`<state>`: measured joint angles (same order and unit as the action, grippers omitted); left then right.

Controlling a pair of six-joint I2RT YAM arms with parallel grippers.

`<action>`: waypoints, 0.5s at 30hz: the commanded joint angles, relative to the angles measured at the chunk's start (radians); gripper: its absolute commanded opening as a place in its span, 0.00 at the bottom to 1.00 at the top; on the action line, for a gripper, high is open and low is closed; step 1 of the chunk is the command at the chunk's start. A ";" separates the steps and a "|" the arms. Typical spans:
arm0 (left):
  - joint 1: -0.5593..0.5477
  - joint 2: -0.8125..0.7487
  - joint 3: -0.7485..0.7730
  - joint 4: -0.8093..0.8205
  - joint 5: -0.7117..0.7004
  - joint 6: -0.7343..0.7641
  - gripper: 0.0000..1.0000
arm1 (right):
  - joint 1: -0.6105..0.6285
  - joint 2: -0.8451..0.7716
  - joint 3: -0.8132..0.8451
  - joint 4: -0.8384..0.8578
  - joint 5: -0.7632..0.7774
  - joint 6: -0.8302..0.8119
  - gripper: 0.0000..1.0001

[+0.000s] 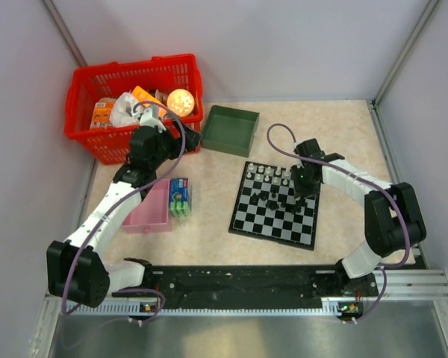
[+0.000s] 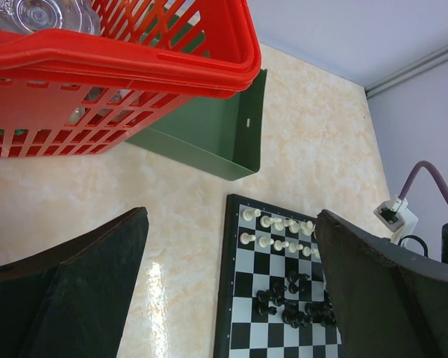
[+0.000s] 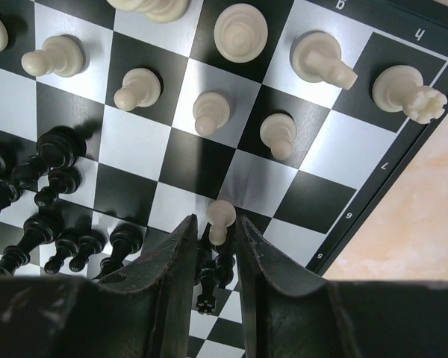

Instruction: Set up the chess pieces on the board

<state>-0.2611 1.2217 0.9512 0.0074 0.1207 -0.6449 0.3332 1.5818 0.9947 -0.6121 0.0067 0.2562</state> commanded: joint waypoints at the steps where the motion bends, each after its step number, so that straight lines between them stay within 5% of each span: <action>1: 0.008 -0.024 -0.003 0.059 0.011 0.001 0.99 | 0.017 0.007 0.028 -0.011 0.021 -0.015 0.26; 15: 0.011 -0.028 -0.005 0.059 0.014 -0.002 0.99 | 0.018 -0.014 0.048 -0.002 0.072 -0.011 0.15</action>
<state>-0.2562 1.2217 0.9470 0.0074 0.1234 -0.6453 0.3336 1.5867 0.9970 -0.6224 0.0521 0.2455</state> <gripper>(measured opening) 0.987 0.160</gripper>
